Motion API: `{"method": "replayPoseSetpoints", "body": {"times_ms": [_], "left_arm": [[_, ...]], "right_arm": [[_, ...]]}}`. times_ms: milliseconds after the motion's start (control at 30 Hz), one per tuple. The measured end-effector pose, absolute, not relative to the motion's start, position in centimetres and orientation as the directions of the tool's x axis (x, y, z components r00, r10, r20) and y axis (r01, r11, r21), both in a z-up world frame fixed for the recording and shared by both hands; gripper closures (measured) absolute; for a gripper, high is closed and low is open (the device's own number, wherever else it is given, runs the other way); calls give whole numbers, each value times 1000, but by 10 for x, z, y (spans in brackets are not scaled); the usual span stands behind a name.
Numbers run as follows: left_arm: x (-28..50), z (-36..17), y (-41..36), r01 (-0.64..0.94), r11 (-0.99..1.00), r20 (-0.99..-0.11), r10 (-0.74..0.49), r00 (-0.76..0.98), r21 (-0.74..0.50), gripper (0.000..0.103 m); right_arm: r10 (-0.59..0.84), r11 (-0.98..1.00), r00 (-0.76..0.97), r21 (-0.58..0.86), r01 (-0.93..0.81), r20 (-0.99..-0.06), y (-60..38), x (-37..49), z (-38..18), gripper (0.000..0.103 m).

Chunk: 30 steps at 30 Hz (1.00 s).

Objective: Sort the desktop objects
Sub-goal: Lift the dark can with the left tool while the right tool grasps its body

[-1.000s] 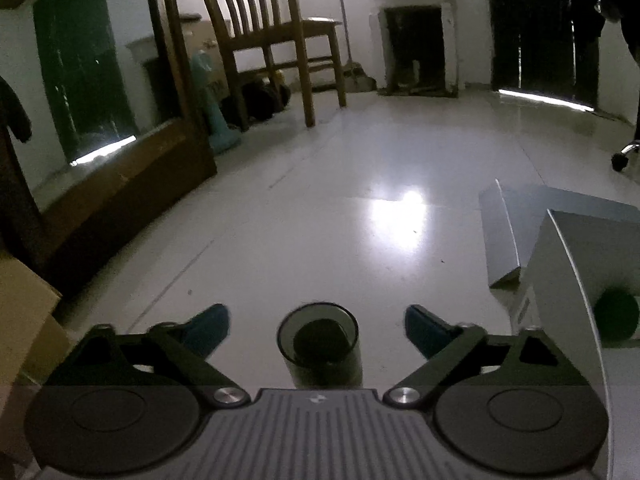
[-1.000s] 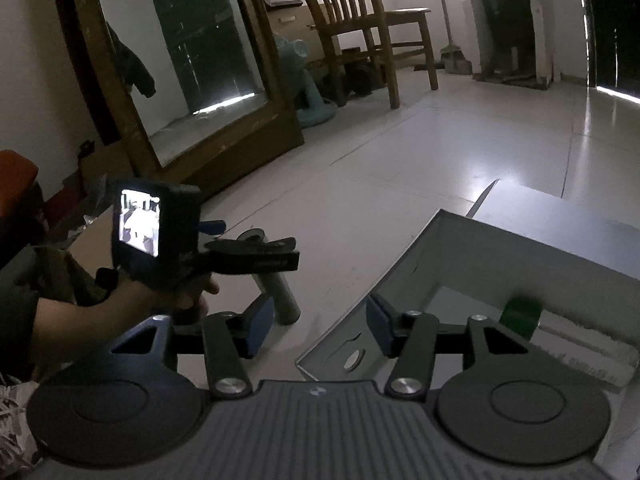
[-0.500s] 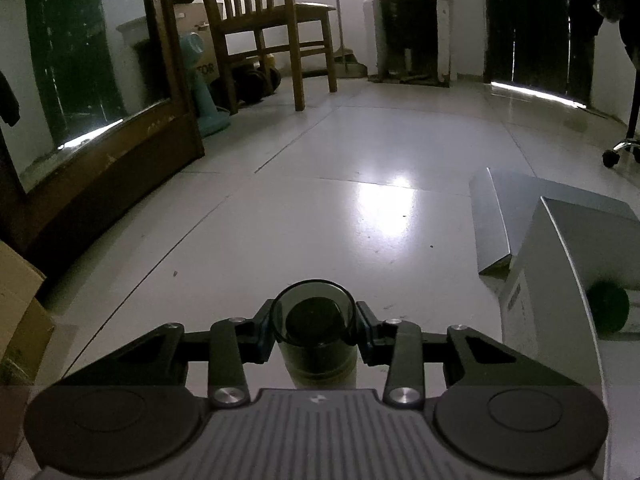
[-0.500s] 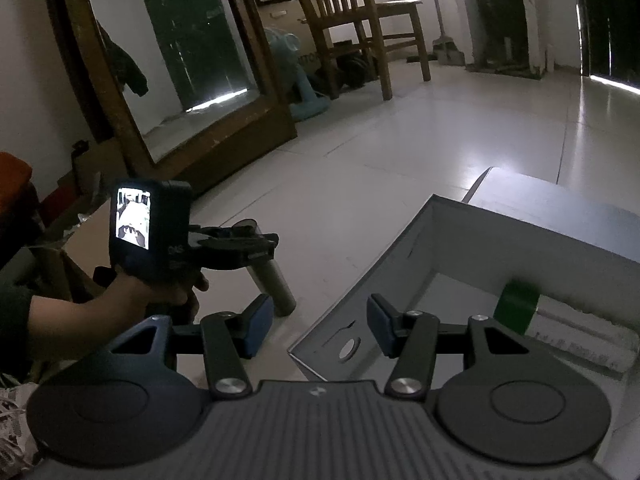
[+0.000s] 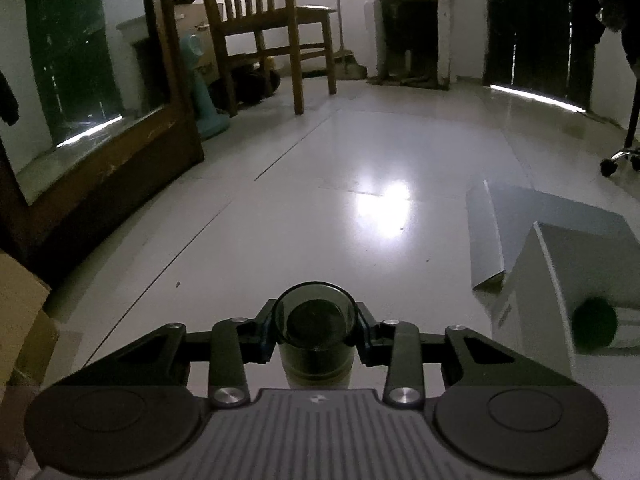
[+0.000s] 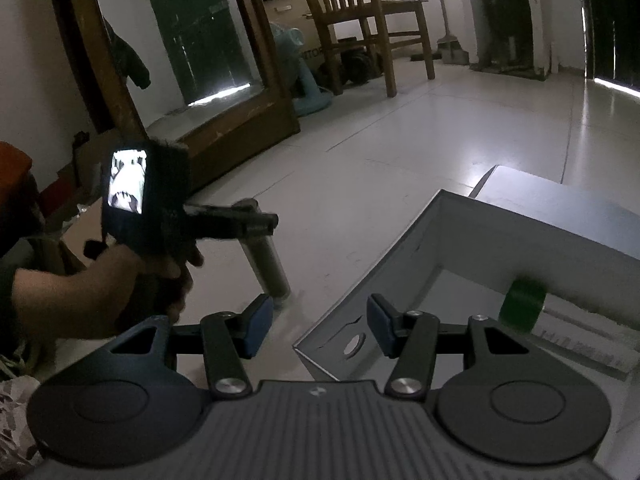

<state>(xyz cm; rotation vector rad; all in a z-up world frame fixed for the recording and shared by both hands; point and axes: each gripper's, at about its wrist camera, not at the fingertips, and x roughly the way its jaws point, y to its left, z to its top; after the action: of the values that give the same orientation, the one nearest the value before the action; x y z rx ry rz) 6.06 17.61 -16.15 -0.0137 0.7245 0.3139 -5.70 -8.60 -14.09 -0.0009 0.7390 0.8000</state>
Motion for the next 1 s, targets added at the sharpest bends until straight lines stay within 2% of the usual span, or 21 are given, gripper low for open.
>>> {"method": "replayPoseSetpoints", "body": {"times_ms": [333,433,567,667,833,1000], "left_arm": [[52,-86,152,-211,974,-658,214,722,85,70],[51,-69,143,-188,980,-652,184,735,64,70],[53,-52,129,-174,984,-670,149,727,29,70],[54,-43,116,-154,988,-675,124,727,15,70],[57,-29,97,-108,994,-684,77,726,-3,70],[61,-18,76,-59,997,-678,15,735,-41,70]], "right_arm": [[670,684,485,212,-698,-562,-67,-59,-147,46],[661,683,539,121,-721,-522,-59,-66,-148,43],[645,684,594,17,-729,-481,-51,-78,-153,35],[628,695,636,-43,-717,-449,-50,-85,-157,15],[604,699,684,-142,-701,-408,-44,-87,-166,15],[580,718,715,-171,-675,-390,-33,-81,-174,16]]}}
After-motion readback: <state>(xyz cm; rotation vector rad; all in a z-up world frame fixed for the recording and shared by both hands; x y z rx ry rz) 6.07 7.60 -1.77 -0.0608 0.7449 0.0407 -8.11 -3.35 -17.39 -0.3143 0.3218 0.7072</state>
